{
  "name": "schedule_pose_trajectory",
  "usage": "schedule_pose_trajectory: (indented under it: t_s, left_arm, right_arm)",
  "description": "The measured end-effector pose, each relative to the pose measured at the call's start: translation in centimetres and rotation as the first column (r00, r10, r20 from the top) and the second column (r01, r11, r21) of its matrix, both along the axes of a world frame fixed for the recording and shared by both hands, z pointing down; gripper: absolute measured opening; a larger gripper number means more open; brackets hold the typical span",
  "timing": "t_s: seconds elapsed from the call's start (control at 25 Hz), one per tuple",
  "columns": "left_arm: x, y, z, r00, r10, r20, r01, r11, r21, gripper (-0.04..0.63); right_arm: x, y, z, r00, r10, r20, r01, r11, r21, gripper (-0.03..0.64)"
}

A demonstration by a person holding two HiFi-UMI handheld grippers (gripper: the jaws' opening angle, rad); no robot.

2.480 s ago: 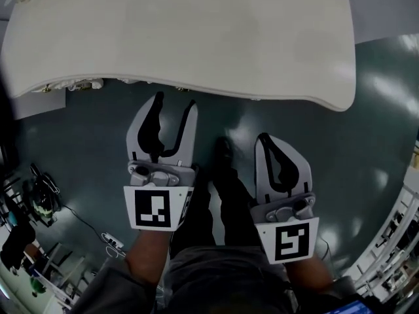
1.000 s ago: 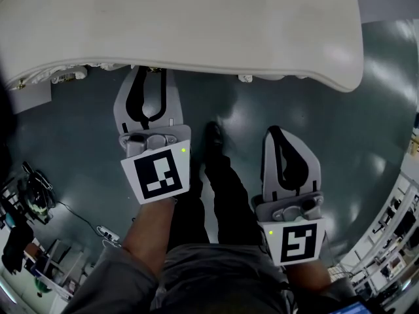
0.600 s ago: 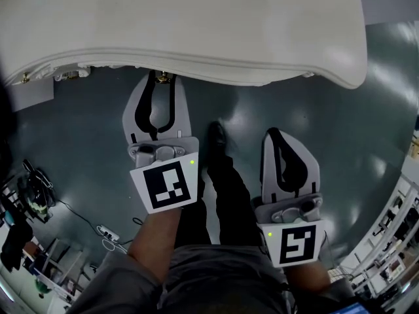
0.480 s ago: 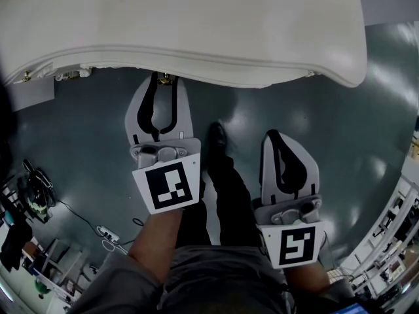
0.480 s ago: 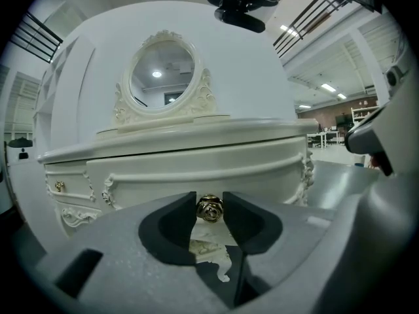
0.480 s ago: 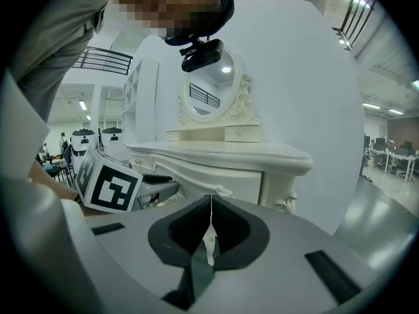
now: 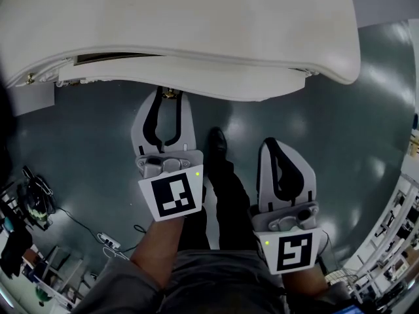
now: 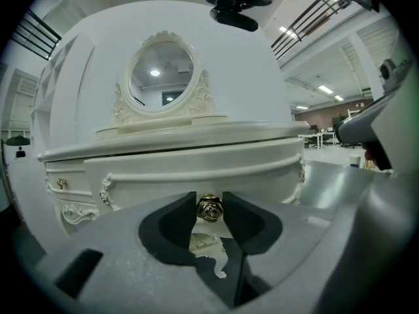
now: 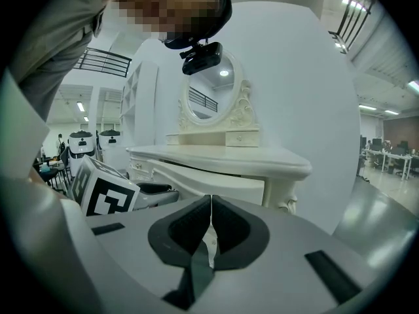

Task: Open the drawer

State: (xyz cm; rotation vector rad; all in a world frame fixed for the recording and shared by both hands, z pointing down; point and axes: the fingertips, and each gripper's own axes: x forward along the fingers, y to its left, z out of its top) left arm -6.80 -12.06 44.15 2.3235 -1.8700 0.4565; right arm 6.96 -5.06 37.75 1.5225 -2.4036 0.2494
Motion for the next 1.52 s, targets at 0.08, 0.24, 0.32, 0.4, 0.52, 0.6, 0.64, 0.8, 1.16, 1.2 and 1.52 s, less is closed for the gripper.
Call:
schedule_pose_trajectory:
  t_s: [0.08,0.24,0.32,0.4,0.52,0.6,0.64,0.8,1.16,1.2,1.52]
  left_arm:
    - [0.0,0.5,0.0,1.000,0.009,-0.002,-0.009,1.000,-0.001,0.133]
    - [0.0,1.5,0.0,1.000,0.026,-0.004,-0.026,1.000,-0.005,0.133]
    - [-0.1,2.0,0.1,1.000,0.031,-0.003,-0.031,0.999,-0.009,0.133]
    - [-0.3,2.4,0.1,0.999,0.036,-0.003,-0.036,0.999,-0.009,0.133]
    - [-0.4,3.3,0.3,0.999,0.048,0.004,-0.048,0.999,-0.010,0.133]
    - [-0.5,3.7,0.4,0.998,0.056,0.003,-0.056,0.998,-0.011,0.132]
    - [-0.6,3.8,0.4,0.998,0.059,0.001,-0.059,0.998,-0.010,0.132]
    - [-1.2,5.0,0.4,0.997,0.071,-0.002,-0.071,0.997,-0.016,0.132]
    - [-1.3,5.4,0.4,0.995,0.095,0.009,-0.094,0.995,-0.017,0.132]
    - [-1.2,5.3,0.3,0.995,0.095,0.009,-0.095,0.995,-0.017,0.132]
    - [-1.3,5.6,0.4,0.995,0.104,0.006,-0.104,0.994,-0.025,0.132]
  right_arm:
    - [-0.3,0.5,-0.1,1.000,0.005,0.001,-0.005,1.000,0.005,0.014]
    - [-0.6,1.5,-0.5,1.000,0.011,0.001,-0.011,1.000,0.011,0.014]
    - [-0.8,1.9,-0.8,1.000,0.015,0.000,-0.015,1.000,0.015,0.014]
    - [-1.0,2.3,-1.0,1.000,0.020,-0.002,-0.020,1.000,0.019,0.014]
    - [-1.2,3.0,-1.2,1.000,0.025,-0.007,-0.025,0.999,0.023,0.014]
    - [-1.5,3.3,-1.4,1.000,0.027,-0.008,-0.027,0.999,0.029,0.014]
    - [-1.8,3.4,-1.5,1.000,0.028,-0.009,-0.028,0.999,0.033,0.014]
    - [-3.1,4.4,-2.1,0.999,0.031,-0.010,-0.030,0.999,0.045,0.014]
    - [-4.3,4.4,-2.9,1.000,0.027,-0.015,-0.026,0.998,0.054,0.014]
    - [-4.3,4.4,-2.9,1.000,0.027,-0.016,-0.026,0.998,0.054,0.014]
    - [-4.8,4.3,-3.3,0.999,0.028,-0.019,-0.026,0.998,0.061,0.014]
